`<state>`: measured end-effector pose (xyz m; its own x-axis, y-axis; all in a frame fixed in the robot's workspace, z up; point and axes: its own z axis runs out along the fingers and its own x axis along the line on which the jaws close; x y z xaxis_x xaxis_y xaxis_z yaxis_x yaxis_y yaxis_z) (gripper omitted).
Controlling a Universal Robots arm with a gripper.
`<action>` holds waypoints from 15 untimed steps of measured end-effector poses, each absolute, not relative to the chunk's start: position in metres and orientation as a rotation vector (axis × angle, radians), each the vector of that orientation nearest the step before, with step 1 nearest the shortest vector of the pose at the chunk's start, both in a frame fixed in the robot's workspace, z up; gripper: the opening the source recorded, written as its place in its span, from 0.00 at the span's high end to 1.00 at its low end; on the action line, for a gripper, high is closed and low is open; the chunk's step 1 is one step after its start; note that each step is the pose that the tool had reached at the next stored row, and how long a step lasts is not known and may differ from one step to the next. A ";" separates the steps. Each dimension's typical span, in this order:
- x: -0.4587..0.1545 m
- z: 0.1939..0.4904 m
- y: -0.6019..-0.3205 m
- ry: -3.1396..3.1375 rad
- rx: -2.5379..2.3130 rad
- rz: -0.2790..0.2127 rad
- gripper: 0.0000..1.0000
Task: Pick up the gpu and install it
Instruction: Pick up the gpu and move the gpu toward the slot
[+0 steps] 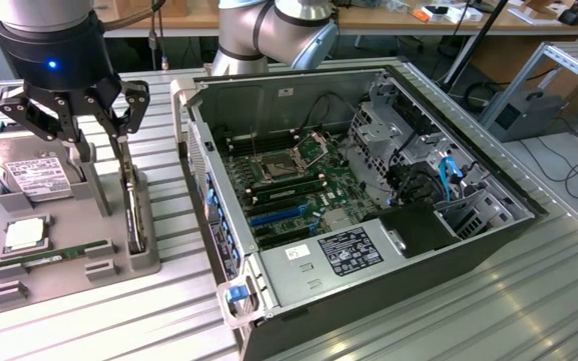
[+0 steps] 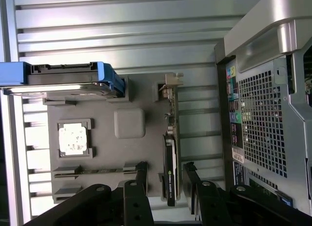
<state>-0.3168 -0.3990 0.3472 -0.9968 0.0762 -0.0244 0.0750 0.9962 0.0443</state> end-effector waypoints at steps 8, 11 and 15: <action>-0.317 0.346 -0.399 3.113 0.118 0.068 0.58; -0.317 0.345 -0.399 3.113 0.118 0.068 0.58; -0.317 0.344 -0.399 3.113 0.118 0.068 0.58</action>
